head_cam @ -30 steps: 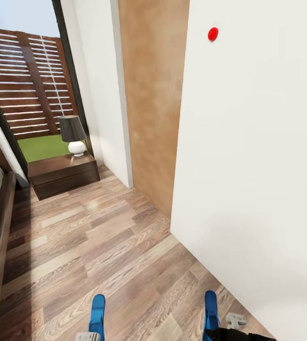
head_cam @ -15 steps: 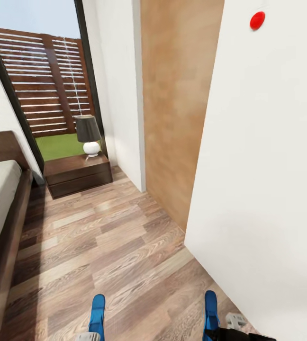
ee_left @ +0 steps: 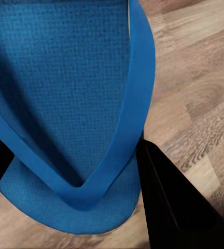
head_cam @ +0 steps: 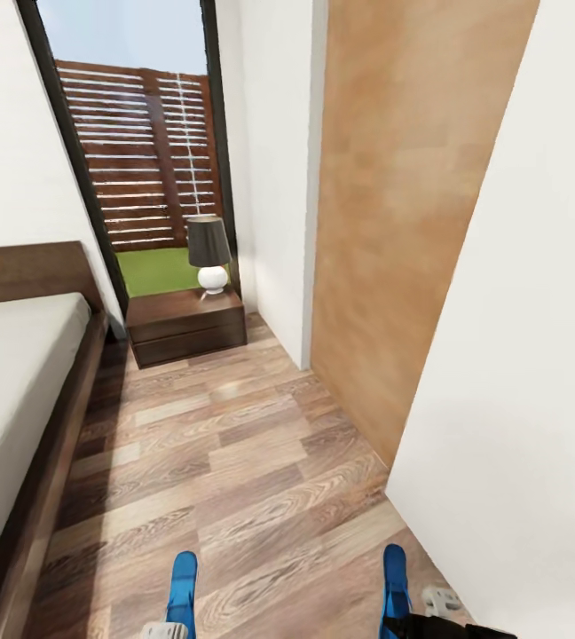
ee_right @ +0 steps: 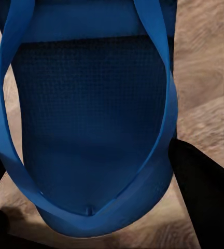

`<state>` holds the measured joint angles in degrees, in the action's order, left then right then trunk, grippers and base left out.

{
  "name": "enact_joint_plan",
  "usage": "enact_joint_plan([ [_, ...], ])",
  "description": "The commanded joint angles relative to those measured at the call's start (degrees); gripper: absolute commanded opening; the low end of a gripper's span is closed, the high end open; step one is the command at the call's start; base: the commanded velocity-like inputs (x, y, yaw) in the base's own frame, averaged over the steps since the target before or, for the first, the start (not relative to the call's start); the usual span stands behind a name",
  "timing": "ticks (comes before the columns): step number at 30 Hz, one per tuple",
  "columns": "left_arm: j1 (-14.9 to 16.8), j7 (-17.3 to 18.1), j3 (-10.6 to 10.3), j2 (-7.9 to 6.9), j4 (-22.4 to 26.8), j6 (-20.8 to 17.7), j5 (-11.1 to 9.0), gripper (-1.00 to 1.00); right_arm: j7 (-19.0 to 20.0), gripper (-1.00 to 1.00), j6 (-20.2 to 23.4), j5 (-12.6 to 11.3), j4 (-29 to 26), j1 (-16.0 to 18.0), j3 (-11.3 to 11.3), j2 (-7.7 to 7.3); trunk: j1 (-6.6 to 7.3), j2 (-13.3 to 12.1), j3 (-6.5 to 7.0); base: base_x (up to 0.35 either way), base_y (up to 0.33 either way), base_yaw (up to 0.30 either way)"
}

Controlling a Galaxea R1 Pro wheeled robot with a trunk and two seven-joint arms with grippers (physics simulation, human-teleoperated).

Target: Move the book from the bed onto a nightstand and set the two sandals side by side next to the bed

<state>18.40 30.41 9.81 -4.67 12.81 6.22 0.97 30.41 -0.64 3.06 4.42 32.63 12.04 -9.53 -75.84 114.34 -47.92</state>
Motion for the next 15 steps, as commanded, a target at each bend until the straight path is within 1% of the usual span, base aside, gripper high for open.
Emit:
enact_joint_plan([
  [1,0.1,0.3,0.3,0.01,-0.1,0.2,0.2,-1.0,0.2,-1.0,-0.1,0.3,0.1,0.1,0.5,-0.05,-0.02,0.0,-0.05,0.305,0.0,0.288],
  [10,0.1,0.3,0.3,0.07,-0.1,0.2,0.2,-1.0,0.2,-1.0,-0.1,0.3,0.2,0.1,0.5,-0.05,-0.02,0.0,-0.05,0.306,0.0,0.283],
  [12,0.1,0.3,0.3,0.08,-0.1,0.2,0.2,-1.0,0.2,-1.0,-0.1,0.3,0.2,0.1,0.5,-0.05,-0.02,0.0,-0.05,0.306,0.0,0.161],
  [15,0.1,0.3,0.3,0.09,-0.1,0.2,0.2,-1.0,0.2,-1.0,-0.1,0.3,0.2,0.1,0.5,-0.05,-0.02,0.0,-0.05,0.311,0.0,0.066],
])
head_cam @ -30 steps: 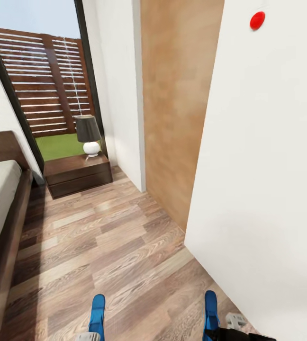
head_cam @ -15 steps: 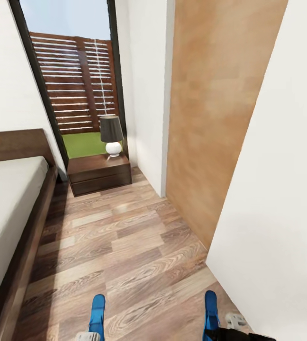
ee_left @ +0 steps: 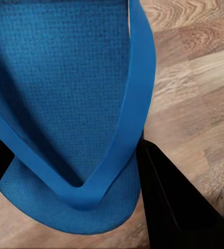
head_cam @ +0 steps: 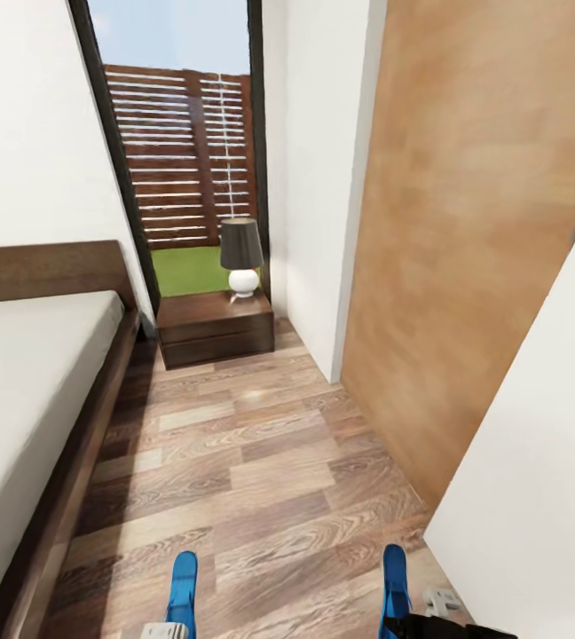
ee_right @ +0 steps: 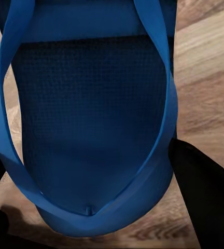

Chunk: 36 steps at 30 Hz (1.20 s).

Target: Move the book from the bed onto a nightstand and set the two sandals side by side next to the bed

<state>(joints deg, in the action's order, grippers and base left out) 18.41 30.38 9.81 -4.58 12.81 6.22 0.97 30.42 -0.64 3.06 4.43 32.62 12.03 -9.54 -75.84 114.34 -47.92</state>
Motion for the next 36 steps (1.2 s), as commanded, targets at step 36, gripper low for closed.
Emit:
enact_joint_plan([
  [36,0.0,0.3,0.2,0.01,-0.1,0.2,0.3,-1.0,0.2,-1.0,-0.1,0.3,0.1,0.1,0.5,-0.04,-0.02,0.0,-0.05,0.32,0.0,0.003],
])
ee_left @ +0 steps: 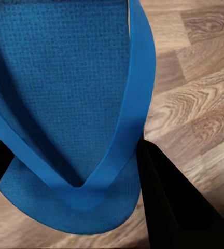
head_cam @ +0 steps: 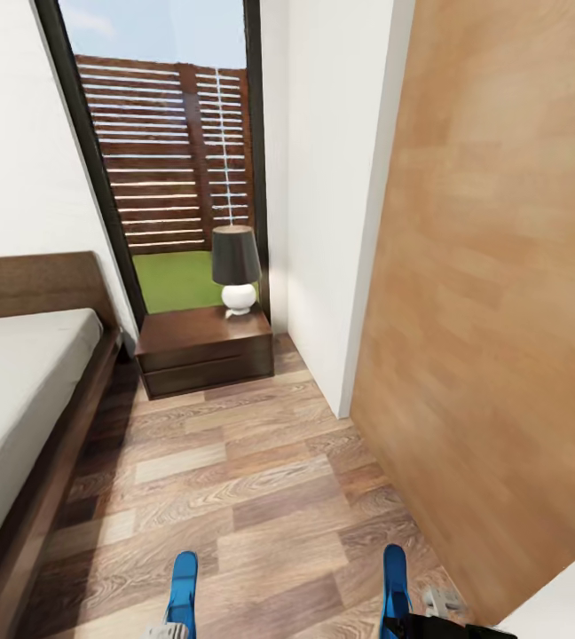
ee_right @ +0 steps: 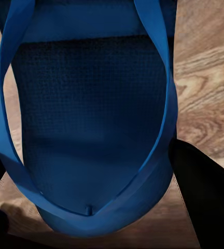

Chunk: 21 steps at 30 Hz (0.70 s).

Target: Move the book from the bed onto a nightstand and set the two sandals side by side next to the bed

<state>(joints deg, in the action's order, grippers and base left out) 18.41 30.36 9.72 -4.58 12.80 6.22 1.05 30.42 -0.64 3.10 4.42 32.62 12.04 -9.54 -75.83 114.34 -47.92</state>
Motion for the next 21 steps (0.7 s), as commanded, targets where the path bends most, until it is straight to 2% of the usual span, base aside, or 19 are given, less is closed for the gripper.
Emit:
enact_joint_plan([
  [1,0.0,0.3,0.3,0.01,-0.1,0.2,0.2,-1.0,0.2,-1.0,-0.1,0.3,0.2,0.1,0.5,-0.04,-0.03,0.0,-0.05,0.321,0.0,0.0],
  [10,0.0,0.3,0.3,0.01,-0.1,0.2,0.2,-1.0,0.2,-1.0,-0.1,0.3,0.2,0.1,0.5,-0.04,-0.03,0.0,-0.05,0.321,0.0,0.17],
  [21,0.0,0.3,0.3,0.01,-0.1,0.2,0.2,-1.0,0.2,-1.0,-0.1,0.3,0.2,0.1,0.5,-0.04,-0.03,0.0,-0.05,0.321,0.0,0.018],
])
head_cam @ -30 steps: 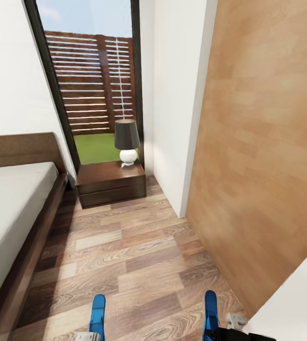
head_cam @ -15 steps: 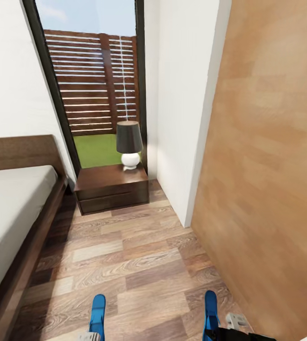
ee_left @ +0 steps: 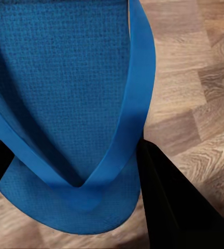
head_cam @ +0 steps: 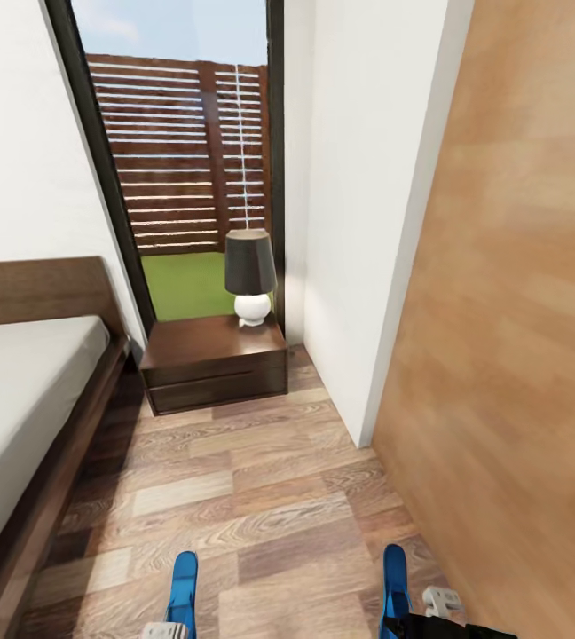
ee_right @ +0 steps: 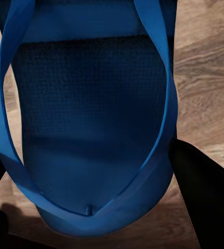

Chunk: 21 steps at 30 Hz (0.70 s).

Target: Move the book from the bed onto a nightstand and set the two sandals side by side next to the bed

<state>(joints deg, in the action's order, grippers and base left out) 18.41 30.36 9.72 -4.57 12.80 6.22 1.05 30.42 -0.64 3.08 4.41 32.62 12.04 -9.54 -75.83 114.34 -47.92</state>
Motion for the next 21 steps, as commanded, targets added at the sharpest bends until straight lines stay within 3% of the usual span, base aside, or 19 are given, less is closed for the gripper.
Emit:
enact_joint_plan([
  [1,0.0,0.3,0.3,0.02,-0.1,0.2,0.2,-1.0,0.2,-1.0,-0.1,0.3,0.2,0.1,0.5,-0.04,-0.03,0.0,-0.05,0.321,0.0,0.0],
  [21,0.0,0.3,0.4,0.0,-0.1,0.2,0.2,-1.0,0.2,-1.0,-0.1,0.3,0.2,0.1,0.5,-0.02,-0.03,0.0,-0.05,0.321,0.0,0.0],
])
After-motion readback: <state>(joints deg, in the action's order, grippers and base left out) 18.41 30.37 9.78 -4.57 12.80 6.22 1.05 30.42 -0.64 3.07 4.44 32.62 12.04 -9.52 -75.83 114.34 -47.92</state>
